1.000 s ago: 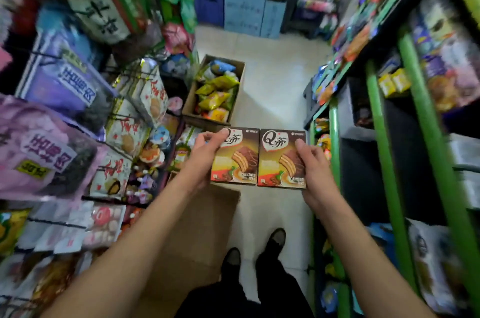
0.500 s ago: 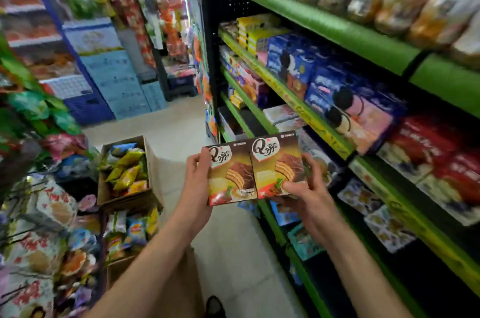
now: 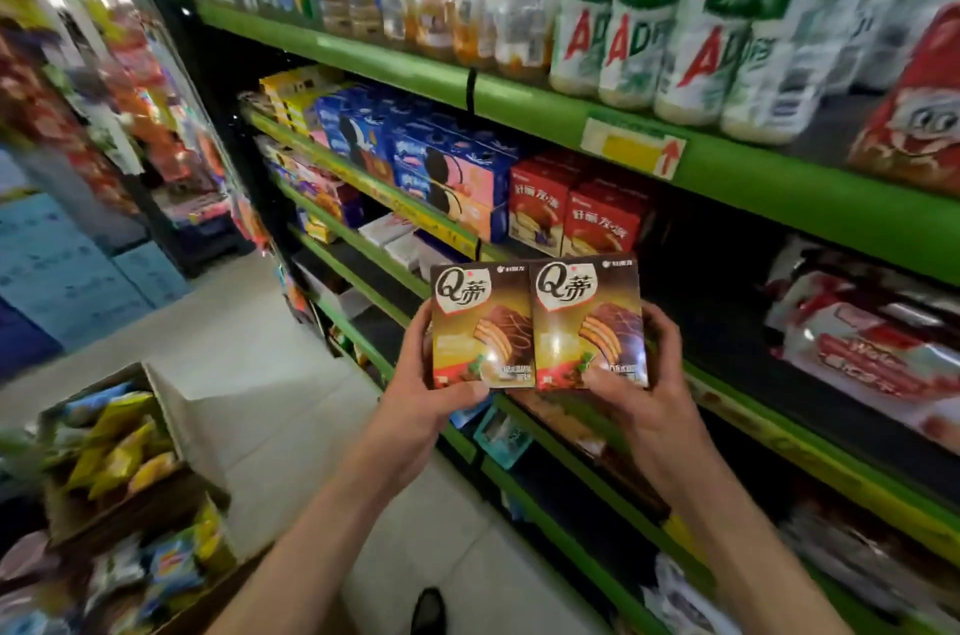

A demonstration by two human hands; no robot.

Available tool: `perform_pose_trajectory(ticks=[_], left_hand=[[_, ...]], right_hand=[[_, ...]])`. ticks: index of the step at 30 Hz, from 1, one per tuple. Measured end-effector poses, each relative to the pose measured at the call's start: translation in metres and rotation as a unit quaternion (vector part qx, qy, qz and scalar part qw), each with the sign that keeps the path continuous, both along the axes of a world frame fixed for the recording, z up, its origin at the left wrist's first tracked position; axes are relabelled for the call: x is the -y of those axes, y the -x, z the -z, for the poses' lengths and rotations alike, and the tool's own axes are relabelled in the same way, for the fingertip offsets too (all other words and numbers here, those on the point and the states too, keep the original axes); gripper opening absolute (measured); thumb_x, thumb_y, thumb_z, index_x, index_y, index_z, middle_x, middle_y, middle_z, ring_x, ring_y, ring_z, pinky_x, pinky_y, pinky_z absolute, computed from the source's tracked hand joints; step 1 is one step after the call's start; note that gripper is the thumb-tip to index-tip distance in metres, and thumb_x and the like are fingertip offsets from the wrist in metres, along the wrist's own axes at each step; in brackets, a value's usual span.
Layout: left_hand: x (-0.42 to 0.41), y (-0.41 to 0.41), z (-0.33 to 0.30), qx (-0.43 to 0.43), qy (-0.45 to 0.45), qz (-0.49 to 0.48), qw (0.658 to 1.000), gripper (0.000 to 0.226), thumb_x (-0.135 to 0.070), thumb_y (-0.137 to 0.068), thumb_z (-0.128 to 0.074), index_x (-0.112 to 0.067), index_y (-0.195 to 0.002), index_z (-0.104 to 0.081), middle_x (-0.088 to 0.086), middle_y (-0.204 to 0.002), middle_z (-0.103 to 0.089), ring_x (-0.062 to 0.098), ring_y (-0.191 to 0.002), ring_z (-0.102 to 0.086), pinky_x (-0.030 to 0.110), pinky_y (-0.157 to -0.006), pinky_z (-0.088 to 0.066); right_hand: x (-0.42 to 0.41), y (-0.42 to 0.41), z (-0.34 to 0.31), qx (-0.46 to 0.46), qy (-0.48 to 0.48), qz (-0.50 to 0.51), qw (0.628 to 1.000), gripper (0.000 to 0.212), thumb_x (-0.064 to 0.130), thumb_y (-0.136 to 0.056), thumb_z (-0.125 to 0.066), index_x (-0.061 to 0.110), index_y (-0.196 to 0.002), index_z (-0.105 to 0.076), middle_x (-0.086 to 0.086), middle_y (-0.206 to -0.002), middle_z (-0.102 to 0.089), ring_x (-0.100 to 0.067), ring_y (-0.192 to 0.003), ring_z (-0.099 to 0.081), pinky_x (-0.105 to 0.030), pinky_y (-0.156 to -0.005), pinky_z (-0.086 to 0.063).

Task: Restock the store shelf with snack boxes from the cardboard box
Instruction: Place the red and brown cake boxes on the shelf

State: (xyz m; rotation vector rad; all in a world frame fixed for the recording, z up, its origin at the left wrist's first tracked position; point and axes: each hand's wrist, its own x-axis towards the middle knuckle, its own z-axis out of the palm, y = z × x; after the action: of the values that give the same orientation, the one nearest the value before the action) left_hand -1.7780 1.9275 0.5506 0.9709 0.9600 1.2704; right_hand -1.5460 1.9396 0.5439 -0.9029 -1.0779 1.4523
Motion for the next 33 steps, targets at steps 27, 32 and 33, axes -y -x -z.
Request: perform_pose_trajectory(ticks=[27,32,33], left_hand=[[-0.008,-0.056,0.004,-0.031,-0.038,0.104,0.993,0.102,-0.011,-0.058,-0.094,-0.048,-0.139,-0.044,0.005,-0.137,-0.056,0.031,-0.122,-0.06,0.041,-0.089,-0.055],[-0.004,-0.052,0.007,-0.029,-0.034,0.102,0.994,0.102,-0.011,-0.06,-0.093,-0.047,-0.141,-0.042,0.006,-0.138,-0.056,0.031,-0.123,-0.059,0.043,-0.092,-0.054],[-0.004,-0.052,0.007,-0.027,-0.033,0.102,0.994,0.102,-0.011,-0.06,-0.093,-0.046,-0.141,-0.042,0.006,-0.138,-0.056,0.031,-0.123,-0.059,0.043,-0.092,-0.054]], right_hand=[[0.029,-0.058,0.024,-0.07,-0.02,0.08,0.994,0.083,0.017,-0.058,-0.087,0.057,-0.121,-0.051,0.001,-0.114,-0.072,-0.026,-0.103,-0.07,-0.03,-0.077,-0.058],[0.029,-0.057,0.031,-0.083,-0.025,0.064,0.994,0.076,0.016,-0.065,-0.076,0.052,-0.127,-0.05,0.0,-0.116,-0.071,-0.025,-0.104,-0.07,-0.032,-0.078,-0.058],[0.029,-0.058,0.032,-0.085,-0.027,0.061,0.994,0.075,0.015,-0.067,-0.074,0.052,-0.127,-0.05,-0.001,-0.117,-0.07,-0.025,-0.104,-0.07,-0.033,-0.079,-0.058]])
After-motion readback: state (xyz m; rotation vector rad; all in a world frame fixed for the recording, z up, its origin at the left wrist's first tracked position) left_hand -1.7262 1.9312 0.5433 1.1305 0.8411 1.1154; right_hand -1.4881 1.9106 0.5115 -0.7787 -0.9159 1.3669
